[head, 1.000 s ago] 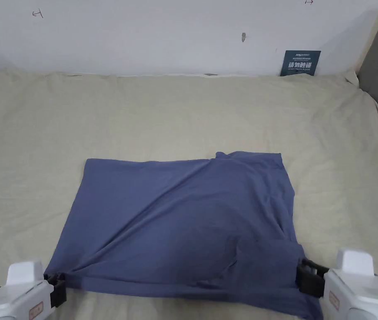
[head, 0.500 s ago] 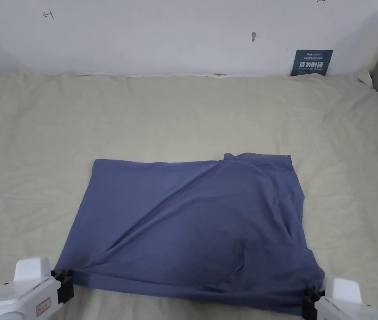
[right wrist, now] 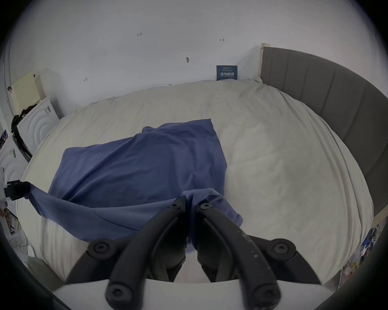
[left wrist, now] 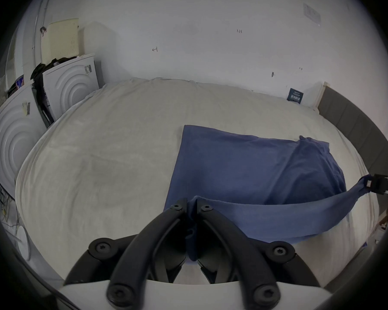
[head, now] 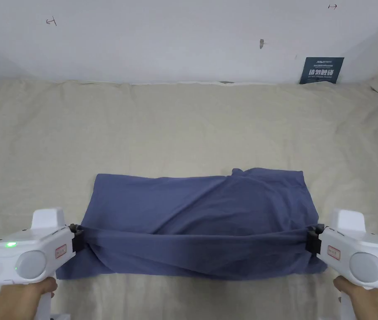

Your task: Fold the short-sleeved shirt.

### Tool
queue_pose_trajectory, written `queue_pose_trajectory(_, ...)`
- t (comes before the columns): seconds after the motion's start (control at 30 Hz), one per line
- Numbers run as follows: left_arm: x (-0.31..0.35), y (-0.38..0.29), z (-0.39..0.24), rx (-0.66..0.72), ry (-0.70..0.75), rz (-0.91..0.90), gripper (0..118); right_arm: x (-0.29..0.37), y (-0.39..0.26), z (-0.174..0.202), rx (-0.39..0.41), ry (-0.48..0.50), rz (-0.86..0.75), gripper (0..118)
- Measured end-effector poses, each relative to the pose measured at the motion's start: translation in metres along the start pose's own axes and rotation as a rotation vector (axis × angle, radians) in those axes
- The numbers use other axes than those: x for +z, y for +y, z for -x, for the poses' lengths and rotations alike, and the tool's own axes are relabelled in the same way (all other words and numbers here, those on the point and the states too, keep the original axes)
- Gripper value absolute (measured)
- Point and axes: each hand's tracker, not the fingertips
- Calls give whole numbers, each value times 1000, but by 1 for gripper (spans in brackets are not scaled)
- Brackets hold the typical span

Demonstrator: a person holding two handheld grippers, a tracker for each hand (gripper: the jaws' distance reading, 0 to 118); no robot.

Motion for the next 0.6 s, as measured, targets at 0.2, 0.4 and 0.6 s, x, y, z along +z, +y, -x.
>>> queue_pose_trajectory(0.2, -73, 25, -7, 17, 23, 116, 7, -69, 23, 2, -56, -35, 136, 10)
queue_pose_trajectory(0.4, -125, 22, -18, -40, 64, 240, 8, -124, 19, -3, -73, -57, 236, 11)
queue_pose_trajectory(0.6, -109, 20, -22, -38, 71, 223, 70, -124, 15, -6, -56, -68, 256, 54)
